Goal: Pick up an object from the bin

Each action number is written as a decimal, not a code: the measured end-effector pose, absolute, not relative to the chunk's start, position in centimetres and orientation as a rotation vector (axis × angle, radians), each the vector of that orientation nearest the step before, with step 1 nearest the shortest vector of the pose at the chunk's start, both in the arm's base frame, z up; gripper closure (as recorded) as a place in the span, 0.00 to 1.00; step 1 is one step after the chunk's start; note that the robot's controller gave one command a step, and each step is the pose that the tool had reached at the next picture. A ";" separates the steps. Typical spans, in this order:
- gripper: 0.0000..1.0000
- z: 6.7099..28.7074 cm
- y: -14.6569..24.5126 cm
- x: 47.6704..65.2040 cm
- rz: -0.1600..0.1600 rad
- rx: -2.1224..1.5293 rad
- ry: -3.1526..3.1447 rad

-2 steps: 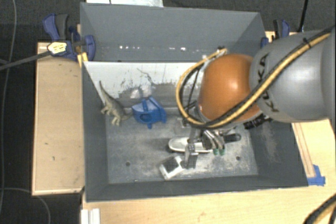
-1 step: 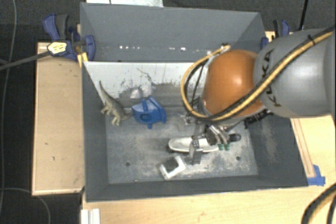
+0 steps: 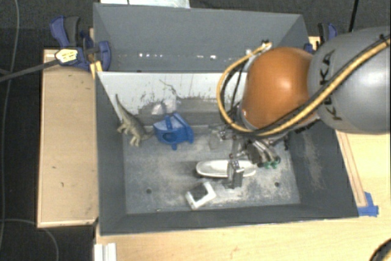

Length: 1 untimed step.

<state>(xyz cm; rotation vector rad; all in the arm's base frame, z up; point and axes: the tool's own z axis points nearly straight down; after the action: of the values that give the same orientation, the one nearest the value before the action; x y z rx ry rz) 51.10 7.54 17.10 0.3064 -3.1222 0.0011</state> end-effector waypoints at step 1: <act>0.00 19.2 7.1 51.3 -0.004 0.577 -3.106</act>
Offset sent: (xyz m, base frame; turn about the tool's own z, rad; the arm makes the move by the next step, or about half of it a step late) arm 0.0089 -0.0538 -0.0602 -0.1545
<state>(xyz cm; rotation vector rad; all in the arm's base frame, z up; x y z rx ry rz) 51.28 7.10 19.24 0.5769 -3.1065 -0.0037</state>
